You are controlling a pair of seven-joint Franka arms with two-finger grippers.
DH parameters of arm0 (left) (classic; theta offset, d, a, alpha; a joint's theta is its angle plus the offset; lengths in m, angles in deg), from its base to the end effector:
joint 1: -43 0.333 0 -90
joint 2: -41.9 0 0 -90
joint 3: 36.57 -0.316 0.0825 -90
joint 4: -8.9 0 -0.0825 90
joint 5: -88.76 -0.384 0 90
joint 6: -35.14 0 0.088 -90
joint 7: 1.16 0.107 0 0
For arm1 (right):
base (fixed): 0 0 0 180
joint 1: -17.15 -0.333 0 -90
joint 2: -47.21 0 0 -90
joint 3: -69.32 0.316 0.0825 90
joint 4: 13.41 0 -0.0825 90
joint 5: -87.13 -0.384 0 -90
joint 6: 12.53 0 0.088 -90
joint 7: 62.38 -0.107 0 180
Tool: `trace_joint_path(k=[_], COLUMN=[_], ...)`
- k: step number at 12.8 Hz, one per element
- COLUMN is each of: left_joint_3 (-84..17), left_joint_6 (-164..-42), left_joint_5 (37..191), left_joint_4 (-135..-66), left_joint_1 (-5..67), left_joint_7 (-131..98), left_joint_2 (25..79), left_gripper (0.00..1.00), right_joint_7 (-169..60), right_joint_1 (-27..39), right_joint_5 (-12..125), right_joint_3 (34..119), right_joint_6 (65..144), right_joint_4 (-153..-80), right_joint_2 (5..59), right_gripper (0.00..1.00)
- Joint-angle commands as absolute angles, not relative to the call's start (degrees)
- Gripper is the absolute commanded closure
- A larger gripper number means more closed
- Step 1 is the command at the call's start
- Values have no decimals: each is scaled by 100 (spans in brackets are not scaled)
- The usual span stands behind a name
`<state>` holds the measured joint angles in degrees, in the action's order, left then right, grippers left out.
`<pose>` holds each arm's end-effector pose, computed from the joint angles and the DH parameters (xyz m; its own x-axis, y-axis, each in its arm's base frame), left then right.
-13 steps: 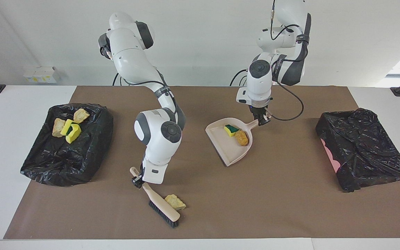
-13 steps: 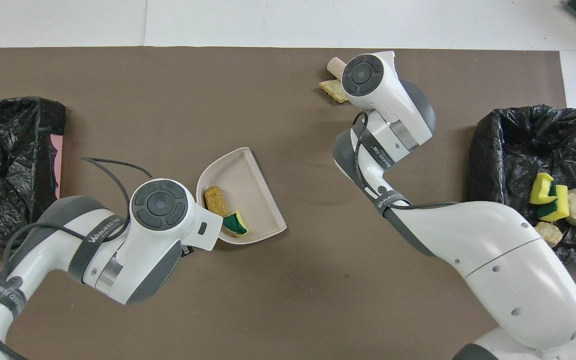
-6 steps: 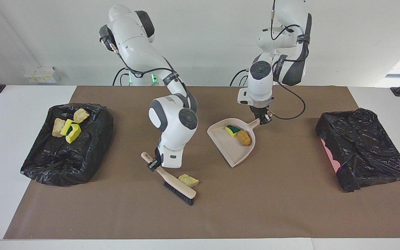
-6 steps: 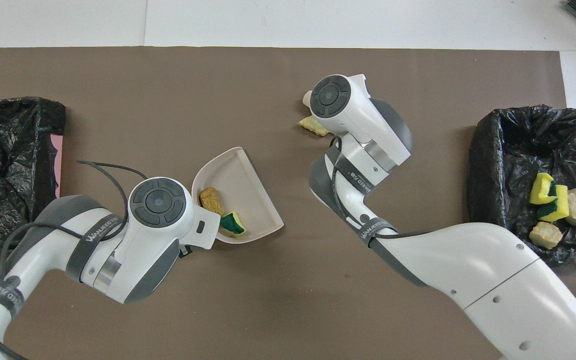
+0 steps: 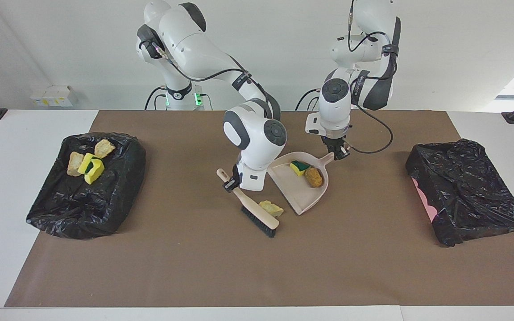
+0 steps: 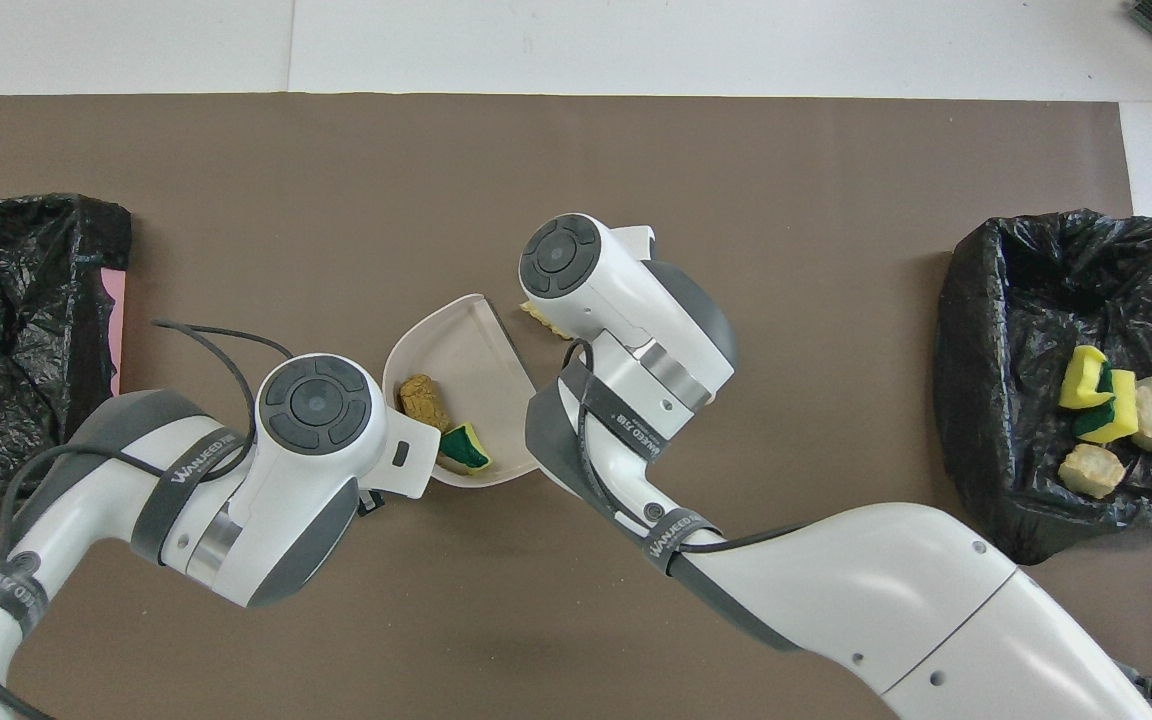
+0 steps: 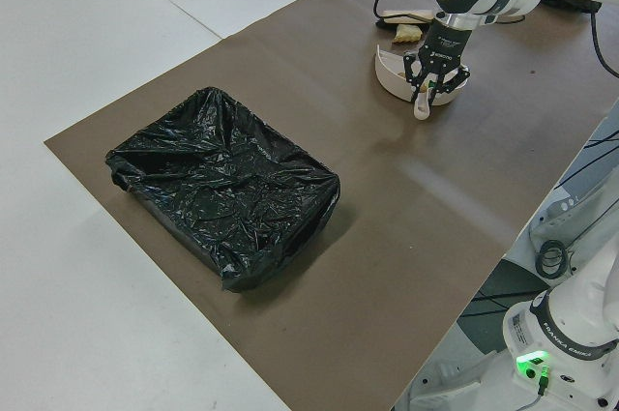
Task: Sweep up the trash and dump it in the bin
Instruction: 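Sweep the far crust into the dustpan with the right gripper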
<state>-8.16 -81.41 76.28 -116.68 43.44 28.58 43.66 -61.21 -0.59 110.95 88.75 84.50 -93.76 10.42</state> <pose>0.4605 -0.2302 0.3602 0.4238 -0.8723 -0.2438 -0.9033 -0.4269 -0.0427 0.5913 0.3469 0.3229 0.7101 0.6302 -0.3140 0.6949 -0.6991 0.1685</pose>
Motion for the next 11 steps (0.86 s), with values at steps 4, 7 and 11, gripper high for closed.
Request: trace_joint_path(k=[4, 7, 11], left_joint_3=[-783, -791, -1020], left_joint_6=[-8140, -8149, -8281], left_joint_5=[7672, 7672, 7672], left_joint_4=[-11688, -11679, -11609], left_joint_1=[4423, 4441, 4397], left_joint_7=[2934, 3205, 4128], left_joint_2=[4295, 4313, 4356], left_gripper=[100, 100, 100], right_joint_7=[-5636, -5113, -5078], right_joint_1=[578, 879, 1441], right_joint_5=[10027, 9610, 9628], right_joint_3=[9779, 9859, 9859], right_joint_6=[8433, 8397, 8170], right_joint_4=[-9945, -10095, -10069], right_joint_2=[1459, 1592, 1697], right_gripper=[100, 100, 100])
